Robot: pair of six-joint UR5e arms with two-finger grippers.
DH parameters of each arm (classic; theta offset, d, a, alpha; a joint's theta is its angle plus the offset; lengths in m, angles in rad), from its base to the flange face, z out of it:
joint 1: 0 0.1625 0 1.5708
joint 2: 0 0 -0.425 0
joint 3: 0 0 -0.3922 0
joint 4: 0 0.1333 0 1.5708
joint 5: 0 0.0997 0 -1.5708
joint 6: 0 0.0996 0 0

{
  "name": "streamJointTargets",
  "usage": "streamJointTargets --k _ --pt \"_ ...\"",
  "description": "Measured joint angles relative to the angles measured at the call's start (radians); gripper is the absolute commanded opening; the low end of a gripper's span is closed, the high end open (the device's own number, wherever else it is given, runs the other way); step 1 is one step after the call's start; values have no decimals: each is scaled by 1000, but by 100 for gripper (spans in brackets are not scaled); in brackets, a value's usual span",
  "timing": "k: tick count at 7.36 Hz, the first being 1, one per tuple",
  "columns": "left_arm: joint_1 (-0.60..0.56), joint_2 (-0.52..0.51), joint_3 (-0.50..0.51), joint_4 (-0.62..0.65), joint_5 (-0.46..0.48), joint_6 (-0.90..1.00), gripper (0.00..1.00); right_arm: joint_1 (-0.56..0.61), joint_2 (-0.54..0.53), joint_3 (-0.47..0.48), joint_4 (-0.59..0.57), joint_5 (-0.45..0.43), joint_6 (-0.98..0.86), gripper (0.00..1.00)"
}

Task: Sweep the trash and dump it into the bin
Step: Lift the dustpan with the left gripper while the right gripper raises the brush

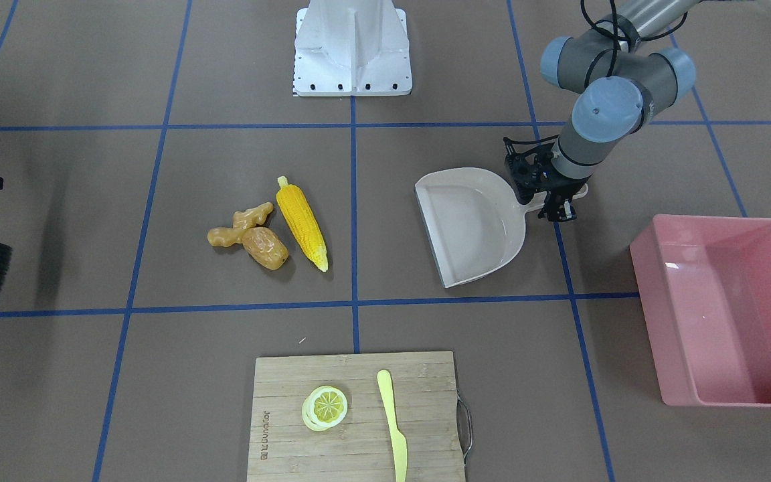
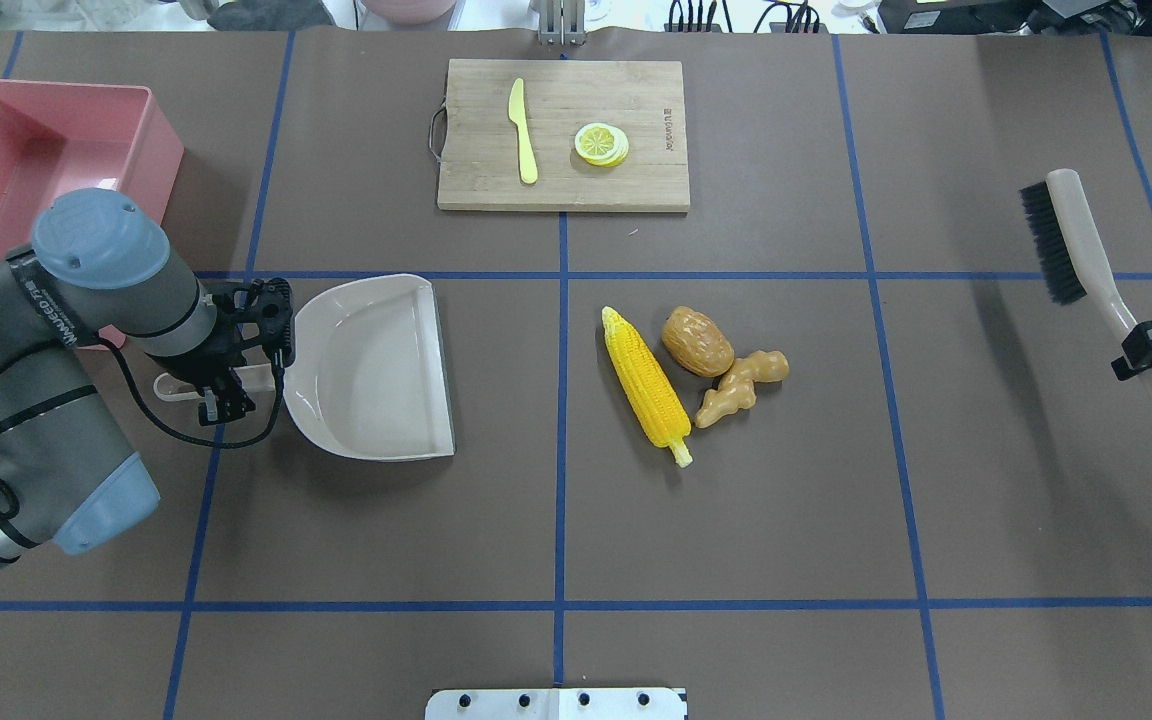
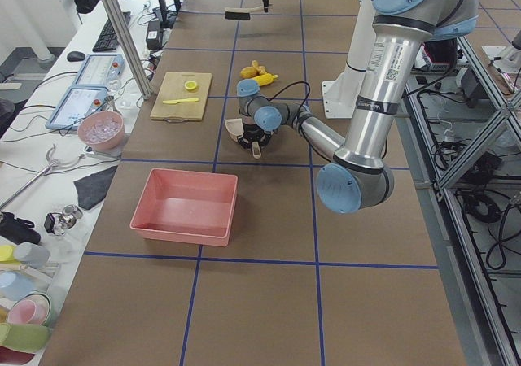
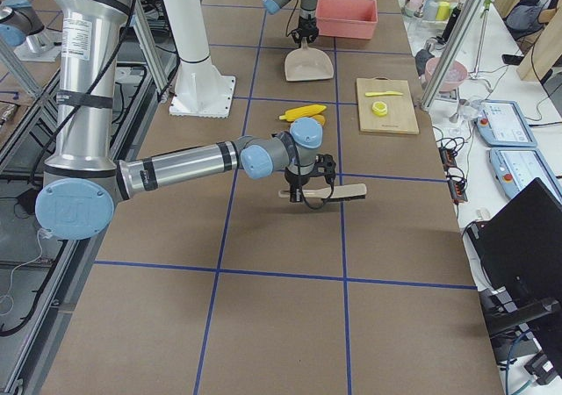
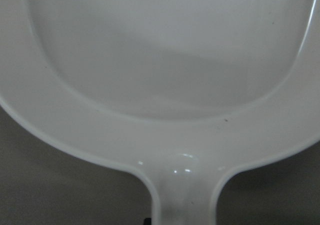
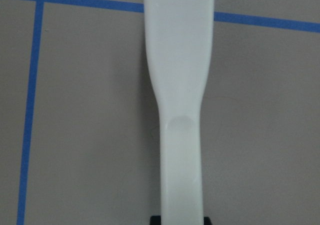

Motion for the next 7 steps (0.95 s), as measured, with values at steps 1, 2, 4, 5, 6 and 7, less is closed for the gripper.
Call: streamJointTargets --k 1,2,4,5,6,7 --pt "-3 1 -10 7 -2 3 0 0 14 -14 1 2 -8 0" --pt "-10 5 -42 39 -4 7 0 2 22 -28 1 10 -42 0" --pt "-30 7 -136 163 -1 26 0 27 21 -51 0 47 -141 0" --pt "-48 4 -158 195 1 56 0 45 21 -54 0 58 -163 0" --pt "-64 -5 -165 216 2 76 0 54 21 -57 -5 63 -169 0" --pt "-71 -30 -160 245 3 86 0 57 24 -61 -18 64 -158 0"
